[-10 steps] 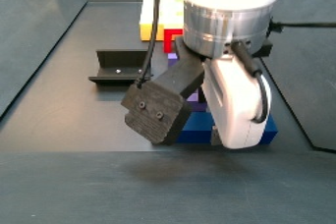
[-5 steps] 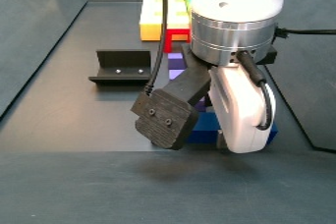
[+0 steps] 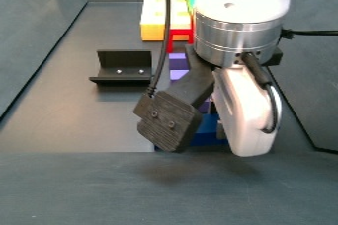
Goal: Pick up the blue object. Move up. Move to above the board. Insert the blue object.
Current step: Pick up the blue object.
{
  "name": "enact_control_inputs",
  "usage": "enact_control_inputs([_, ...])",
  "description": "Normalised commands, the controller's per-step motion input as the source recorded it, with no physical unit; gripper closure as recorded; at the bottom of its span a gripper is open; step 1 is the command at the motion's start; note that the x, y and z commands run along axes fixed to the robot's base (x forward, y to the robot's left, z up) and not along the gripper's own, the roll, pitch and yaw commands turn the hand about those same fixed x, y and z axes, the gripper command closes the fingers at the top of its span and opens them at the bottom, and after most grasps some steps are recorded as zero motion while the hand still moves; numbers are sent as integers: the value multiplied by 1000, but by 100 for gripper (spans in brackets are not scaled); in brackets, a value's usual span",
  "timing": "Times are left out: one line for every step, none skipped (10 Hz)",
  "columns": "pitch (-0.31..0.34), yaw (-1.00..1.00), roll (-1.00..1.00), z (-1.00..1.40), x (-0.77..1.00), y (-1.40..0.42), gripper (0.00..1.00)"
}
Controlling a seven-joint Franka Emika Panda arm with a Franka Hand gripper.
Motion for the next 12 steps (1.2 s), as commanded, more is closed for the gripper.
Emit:
enact_control_inputs([0, 0, 0, 0, 0, 0, 100])
enact_control_inputs([0, 0, 0, 0, 0, 0, 100])
enact_control_inputs([0, 0, 0, 0, 0, 0, 100])
enact_control_inputs([0, 0, 0, 0, 0, 0, 100])
enact_control_inputs([0, 0, 0, 0, 0, 0, 100])
enact_control_inputs([0, 0, 0, 0, 0, 0, 100])
enact_control_inputs([0, 0, 0, 0, 0, 0, 100])
enact_control_inputs([0, 0, 0, 0, 0, 0, 100])
enact_control_inputs([0, 0, 0, 0, 0, 0, 100])
enact_control_inputs([0, 0, 0, 0, 0, 0, 100])
enact_control_inputs([0, 0, 0, 0, 0, 0, 100])
enact_control_inputs([0, 0, 0, 0, 0, 0, 100])
